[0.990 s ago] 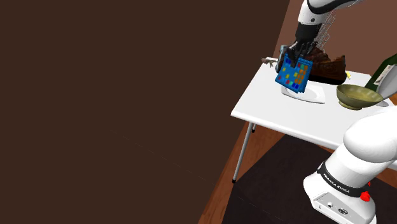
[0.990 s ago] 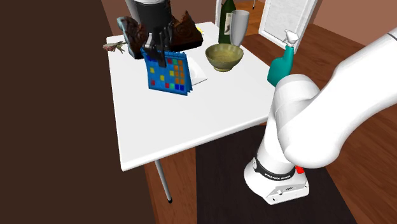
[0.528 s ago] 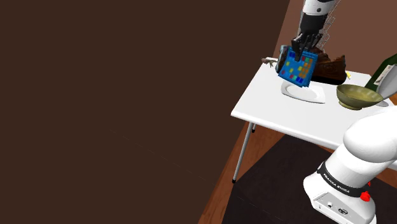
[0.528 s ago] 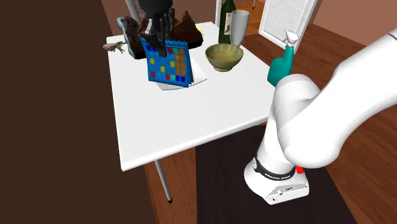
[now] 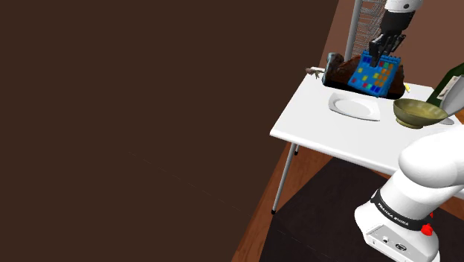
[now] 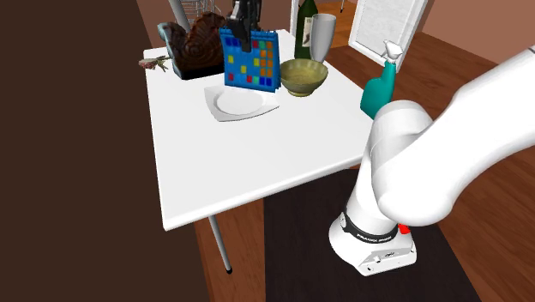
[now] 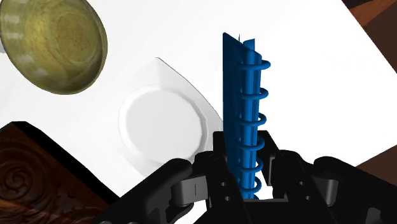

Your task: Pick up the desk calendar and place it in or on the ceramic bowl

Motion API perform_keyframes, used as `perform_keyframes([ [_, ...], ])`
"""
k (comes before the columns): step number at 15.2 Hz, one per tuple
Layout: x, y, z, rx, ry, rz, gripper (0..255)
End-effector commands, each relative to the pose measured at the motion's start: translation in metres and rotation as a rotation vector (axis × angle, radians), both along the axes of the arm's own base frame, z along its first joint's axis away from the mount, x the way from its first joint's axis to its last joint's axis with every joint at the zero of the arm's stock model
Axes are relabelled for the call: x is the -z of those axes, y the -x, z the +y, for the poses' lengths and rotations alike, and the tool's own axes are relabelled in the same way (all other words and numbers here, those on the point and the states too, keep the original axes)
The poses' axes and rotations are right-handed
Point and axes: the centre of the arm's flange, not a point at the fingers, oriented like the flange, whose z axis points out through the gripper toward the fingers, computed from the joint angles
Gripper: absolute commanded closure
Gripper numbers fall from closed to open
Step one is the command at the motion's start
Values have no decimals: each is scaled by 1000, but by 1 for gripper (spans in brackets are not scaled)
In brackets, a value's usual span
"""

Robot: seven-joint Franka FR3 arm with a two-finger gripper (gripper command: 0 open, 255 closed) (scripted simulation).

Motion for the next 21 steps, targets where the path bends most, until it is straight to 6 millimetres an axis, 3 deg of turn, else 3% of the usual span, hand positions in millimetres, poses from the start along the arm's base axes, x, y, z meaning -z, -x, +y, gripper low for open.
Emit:
perform_keyframes([
  [1,-2,15,-18,-2,1,0,255],
  [21,-33,164,-234,-2,1,0,255],
])
